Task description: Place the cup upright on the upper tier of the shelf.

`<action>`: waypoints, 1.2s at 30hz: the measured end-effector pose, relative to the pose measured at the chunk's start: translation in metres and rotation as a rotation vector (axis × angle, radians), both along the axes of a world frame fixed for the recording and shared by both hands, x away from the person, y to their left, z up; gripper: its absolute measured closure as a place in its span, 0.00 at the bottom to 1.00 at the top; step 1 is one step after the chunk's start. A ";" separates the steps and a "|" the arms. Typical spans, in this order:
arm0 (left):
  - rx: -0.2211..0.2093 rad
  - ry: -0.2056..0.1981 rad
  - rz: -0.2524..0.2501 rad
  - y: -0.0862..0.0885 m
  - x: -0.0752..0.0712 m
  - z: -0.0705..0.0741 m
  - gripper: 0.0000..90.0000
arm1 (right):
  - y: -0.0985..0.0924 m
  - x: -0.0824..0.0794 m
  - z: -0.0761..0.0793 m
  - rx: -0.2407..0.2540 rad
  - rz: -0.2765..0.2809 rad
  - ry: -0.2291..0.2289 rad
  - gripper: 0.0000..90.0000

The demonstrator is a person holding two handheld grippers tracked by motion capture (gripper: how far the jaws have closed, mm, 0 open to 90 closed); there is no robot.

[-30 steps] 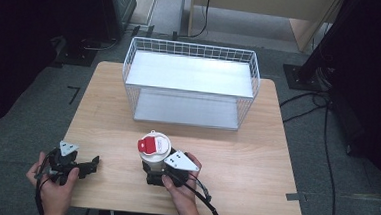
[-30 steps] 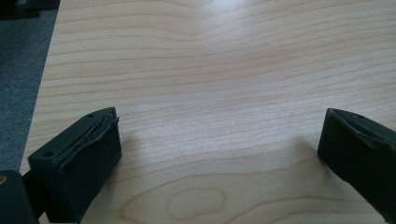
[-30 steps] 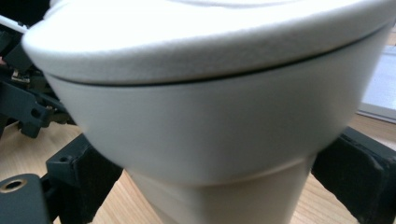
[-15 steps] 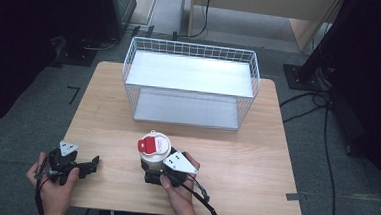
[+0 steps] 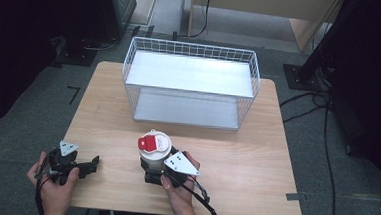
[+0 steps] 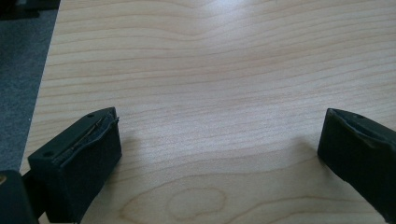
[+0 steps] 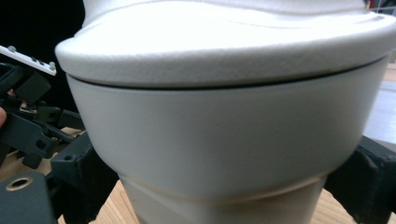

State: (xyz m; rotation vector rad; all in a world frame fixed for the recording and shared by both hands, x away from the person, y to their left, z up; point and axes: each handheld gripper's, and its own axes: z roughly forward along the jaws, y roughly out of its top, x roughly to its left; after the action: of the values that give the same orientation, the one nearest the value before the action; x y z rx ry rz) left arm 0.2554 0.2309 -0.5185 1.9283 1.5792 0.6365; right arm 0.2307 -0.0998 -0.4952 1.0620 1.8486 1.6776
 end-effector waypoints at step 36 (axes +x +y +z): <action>0.001 -0.002 0.000 0.000 0.000 0.000 0.00 | -0.039 0.014 0.074 0.061 -0.107 -0.136 0.09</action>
State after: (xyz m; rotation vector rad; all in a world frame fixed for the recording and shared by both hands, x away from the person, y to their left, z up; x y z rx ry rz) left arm 0.2555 0.2310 -0.5185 1.9279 1.5777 0.6397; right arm 0.2447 -0.1387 -0.4210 1.0248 1.6373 1.7086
